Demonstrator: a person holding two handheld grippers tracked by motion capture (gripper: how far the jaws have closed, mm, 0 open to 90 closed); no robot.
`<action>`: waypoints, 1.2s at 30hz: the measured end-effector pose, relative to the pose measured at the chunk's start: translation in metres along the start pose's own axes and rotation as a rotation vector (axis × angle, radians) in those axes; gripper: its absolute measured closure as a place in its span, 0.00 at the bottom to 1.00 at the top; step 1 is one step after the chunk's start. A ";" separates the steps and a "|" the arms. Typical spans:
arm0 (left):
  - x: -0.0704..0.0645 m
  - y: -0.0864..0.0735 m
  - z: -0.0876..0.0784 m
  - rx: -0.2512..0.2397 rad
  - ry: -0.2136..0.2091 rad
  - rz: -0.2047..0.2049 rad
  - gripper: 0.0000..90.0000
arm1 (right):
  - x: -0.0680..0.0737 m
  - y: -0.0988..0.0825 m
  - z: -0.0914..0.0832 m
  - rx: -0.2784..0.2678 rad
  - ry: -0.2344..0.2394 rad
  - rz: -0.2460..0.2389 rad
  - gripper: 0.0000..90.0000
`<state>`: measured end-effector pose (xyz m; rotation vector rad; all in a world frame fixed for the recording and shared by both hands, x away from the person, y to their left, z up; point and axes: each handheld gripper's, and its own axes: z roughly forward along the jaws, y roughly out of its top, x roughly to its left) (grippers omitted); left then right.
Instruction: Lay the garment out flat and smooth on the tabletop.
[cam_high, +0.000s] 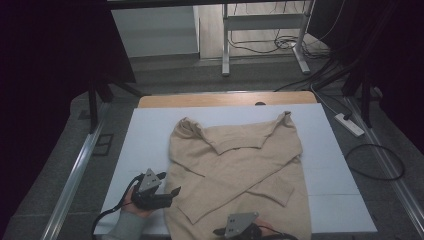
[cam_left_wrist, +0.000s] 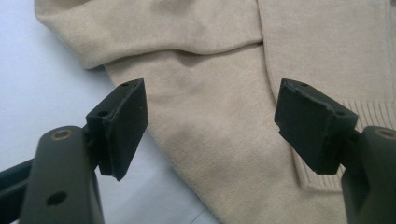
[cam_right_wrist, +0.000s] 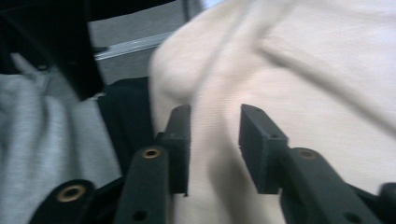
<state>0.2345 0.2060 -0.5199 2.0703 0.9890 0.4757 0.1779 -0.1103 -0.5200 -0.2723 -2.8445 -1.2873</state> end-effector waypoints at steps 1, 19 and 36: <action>0.001 0.001 0.000 -0.004 -0.003 -0.005 0.28 | -0.003 0.000 -0.003 -0.012 -0.012 0.007 0.62; 0.008 0.005 -0.001 -0.016 -0.037 -0.017 0.27 | -0.092 0.010 -0.022 -0.071 -0.252 0.064 0.53; 0.020 0.017 0.014 -0.005 -0.073 -0.006 0.27 | -0.227 0.057 0.037 0.170 -0.412 -0.022 0.58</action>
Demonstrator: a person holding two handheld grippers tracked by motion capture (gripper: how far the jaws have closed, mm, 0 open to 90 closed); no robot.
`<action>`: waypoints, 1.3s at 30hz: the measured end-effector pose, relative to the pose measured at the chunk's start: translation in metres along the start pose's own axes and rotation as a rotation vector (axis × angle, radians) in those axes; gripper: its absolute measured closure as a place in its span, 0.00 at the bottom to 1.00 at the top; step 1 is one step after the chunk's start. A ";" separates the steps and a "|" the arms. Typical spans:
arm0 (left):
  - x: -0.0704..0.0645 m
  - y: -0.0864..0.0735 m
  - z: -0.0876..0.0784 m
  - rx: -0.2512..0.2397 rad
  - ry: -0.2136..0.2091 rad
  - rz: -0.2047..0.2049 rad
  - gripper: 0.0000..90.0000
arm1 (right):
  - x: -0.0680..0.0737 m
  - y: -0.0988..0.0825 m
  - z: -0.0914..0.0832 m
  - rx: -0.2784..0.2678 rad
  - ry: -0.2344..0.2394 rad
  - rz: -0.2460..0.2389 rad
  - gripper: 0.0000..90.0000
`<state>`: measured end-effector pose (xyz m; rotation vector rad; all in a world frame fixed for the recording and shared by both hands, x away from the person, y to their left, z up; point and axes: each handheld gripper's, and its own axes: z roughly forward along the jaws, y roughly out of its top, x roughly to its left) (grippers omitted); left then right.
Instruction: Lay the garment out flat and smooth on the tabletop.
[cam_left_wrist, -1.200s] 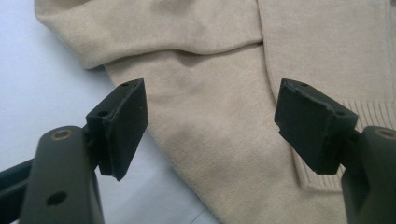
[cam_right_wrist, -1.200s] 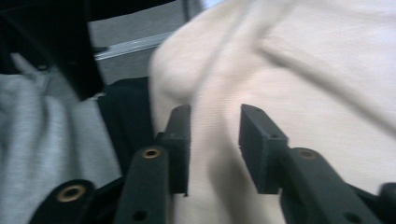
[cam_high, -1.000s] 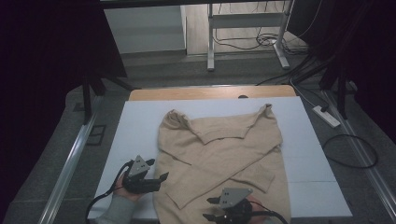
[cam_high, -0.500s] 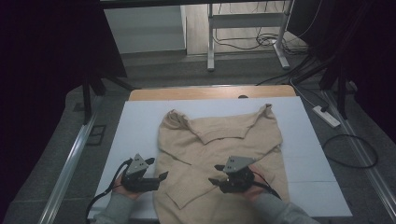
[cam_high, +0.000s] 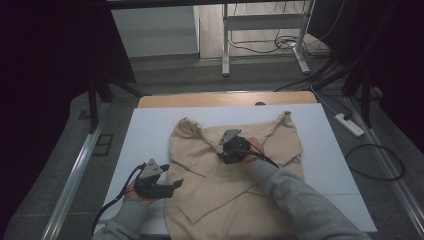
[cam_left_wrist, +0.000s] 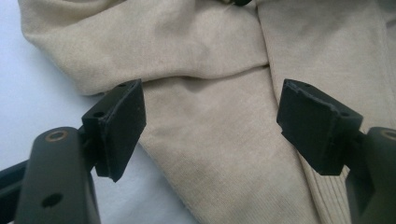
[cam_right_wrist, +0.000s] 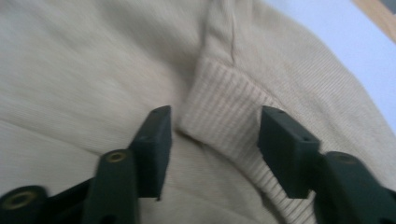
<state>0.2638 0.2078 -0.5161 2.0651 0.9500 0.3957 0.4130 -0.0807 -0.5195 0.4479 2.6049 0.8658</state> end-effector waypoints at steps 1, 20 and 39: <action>0.000 0.000 0.000 0.000 0.002 0.000 0.27 | -0.002 0.000 0.001 -0.007 0.015 0.001 0.66; 0.006 0.002 0.004 -0.002 -0.002 -0.007 0.27 | -0.106 0.030 -0.022 -0.177 -0.159 0.295 0.52; 0.006 0.003 0.006 -0.002 -0.001 0.003 0.27 | -0.119 -0.052 -0.017 -0.029 -0.062 0.310 0.83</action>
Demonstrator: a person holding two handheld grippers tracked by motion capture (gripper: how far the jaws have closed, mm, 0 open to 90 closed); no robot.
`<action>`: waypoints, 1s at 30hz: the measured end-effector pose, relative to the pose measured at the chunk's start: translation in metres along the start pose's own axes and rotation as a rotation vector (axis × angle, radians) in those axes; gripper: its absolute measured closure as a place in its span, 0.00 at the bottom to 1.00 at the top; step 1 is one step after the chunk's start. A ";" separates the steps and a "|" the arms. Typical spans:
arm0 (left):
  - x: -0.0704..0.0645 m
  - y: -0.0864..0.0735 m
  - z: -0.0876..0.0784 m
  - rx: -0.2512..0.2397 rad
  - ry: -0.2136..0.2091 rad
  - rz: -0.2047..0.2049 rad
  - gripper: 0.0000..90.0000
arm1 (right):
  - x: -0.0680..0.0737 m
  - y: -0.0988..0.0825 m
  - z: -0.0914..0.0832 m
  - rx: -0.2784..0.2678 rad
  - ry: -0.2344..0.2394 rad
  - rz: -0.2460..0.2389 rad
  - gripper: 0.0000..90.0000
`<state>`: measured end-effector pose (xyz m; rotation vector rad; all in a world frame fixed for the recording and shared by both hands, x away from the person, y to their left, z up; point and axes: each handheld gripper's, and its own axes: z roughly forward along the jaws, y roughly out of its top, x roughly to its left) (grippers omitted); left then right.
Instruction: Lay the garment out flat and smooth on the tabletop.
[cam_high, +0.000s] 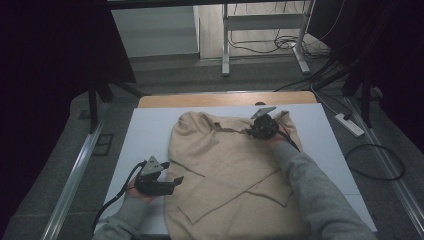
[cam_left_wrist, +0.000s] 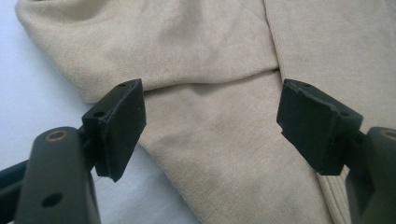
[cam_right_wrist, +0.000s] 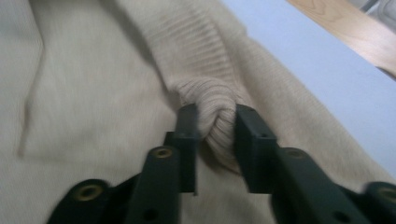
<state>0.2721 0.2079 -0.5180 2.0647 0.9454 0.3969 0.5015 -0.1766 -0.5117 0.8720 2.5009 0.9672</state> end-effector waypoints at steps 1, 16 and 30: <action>0.000 0.000 0.000 -0.003 -0.002 0.002 0.27 | -0.008 0.005 0.000 -0.005 -0.013 0.021 0.84; 0.001 0.001 -0.001 -0.021 -0.004 0.011 0.27 | -0.010 0.056 0.009 -0.086 -0.163 0.096 0.50; 0.001 0.000 -0.001 -0.017 0.001 0.016 0.27 | 0.033 0.017 0.036 -0.054 0.069 0.188 0.47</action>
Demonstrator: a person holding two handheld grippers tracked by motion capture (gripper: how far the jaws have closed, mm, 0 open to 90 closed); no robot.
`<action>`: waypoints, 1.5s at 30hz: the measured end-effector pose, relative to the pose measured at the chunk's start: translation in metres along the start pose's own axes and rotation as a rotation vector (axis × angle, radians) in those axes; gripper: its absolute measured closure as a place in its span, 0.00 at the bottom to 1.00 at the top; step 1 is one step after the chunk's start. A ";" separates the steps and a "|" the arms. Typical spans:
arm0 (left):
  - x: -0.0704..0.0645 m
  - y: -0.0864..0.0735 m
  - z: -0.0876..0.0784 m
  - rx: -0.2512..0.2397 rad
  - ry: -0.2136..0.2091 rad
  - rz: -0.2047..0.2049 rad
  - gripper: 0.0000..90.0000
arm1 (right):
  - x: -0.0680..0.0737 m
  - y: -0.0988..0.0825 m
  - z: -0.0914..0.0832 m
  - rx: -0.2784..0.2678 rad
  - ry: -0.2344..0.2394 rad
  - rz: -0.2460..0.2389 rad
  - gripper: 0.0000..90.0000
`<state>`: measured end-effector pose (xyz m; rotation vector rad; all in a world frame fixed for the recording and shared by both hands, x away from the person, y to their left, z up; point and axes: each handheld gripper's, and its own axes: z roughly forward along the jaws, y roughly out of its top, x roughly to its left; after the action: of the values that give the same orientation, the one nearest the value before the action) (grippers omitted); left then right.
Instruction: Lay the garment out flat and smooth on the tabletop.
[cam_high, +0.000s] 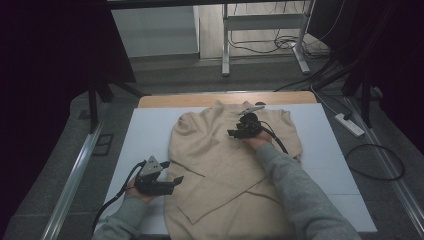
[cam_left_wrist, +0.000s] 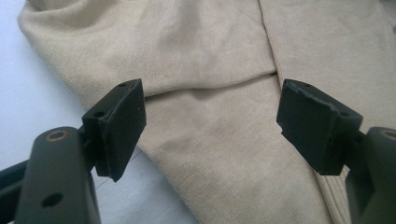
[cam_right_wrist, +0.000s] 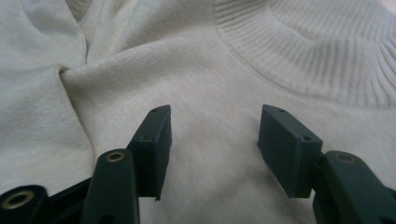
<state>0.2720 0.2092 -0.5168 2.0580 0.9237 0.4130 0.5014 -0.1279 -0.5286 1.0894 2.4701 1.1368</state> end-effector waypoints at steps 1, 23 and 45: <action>0.000 0.000 0.000 -0.001 0.001 -0.001 0.27 | 0.002 0.000 -0.003 0.010 -0.006 -0.010 0.46; 0.002 0.000 0.002 0.006 0.016 -0.011 0.27 | 0.179 -0.067 -0.080 0.061 0.389 -0.464 0.39; 0.003 -0.001 0.001 0.008 0.032 -0.005 0.27 | 0.207 -0.087 -0.072 0.073 0.453 -0.431 0.89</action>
<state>0.2742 0.2109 -0.5182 2.0616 0.9510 0.4411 0.2748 -0.0608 -0.5206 0.2919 2.9014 1.2600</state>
